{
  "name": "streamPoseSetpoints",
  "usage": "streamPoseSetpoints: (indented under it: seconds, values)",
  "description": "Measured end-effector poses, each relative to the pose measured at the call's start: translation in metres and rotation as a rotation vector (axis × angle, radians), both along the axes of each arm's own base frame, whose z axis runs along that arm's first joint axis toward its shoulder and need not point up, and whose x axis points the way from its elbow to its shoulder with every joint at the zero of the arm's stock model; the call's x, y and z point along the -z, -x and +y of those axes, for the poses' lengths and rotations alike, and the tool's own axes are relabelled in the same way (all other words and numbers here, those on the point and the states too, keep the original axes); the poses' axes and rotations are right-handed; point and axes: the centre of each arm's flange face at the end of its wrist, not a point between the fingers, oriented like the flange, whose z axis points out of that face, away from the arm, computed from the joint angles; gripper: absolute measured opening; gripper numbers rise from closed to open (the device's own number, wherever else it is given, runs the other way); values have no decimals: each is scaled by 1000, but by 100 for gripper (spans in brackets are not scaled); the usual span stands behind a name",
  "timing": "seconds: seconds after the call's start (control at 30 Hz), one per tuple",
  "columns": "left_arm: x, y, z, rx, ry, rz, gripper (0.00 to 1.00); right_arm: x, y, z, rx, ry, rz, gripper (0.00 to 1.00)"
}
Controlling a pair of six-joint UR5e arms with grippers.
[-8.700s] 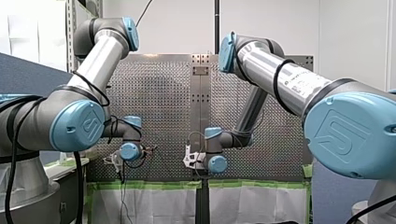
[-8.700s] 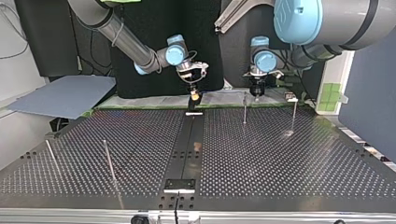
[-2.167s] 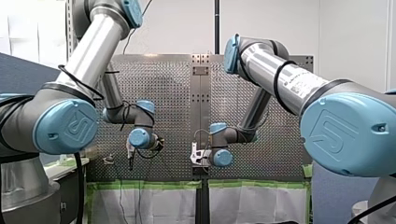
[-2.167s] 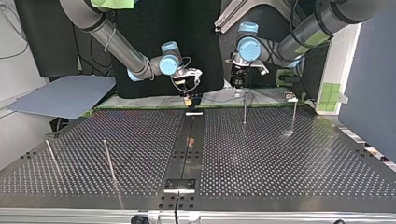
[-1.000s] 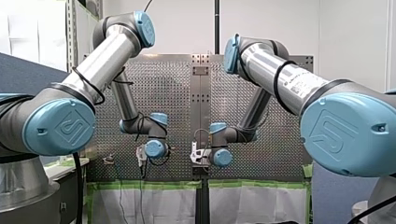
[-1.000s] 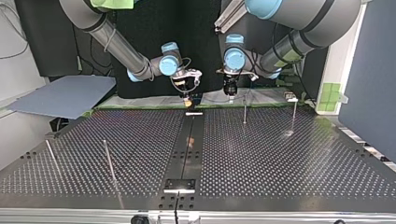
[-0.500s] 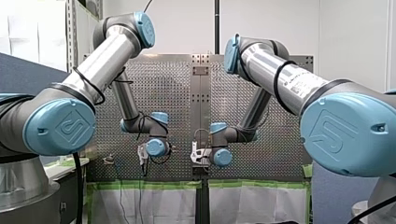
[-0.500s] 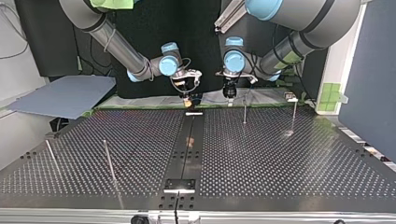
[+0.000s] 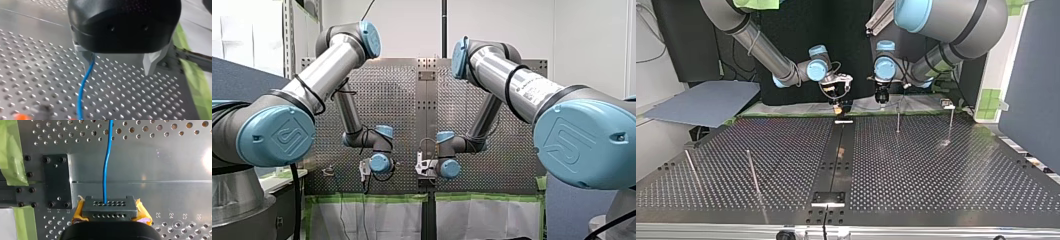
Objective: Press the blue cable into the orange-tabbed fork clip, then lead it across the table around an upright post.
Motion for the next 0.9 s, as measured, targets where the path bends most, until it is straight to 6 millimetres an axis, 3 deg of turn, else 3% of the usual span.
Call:
streamPoseSetpoints:
  seconds: [0.47, 0.9]
  values:
    - [4, -13, 1, -15, -13, 19, 99, 0, -2, 2, -5, 3, 2, 0]
    - [-5, -19, -1, -9, -64, 59, 99, 2, 4, -4, 8, 2, 4, 0]
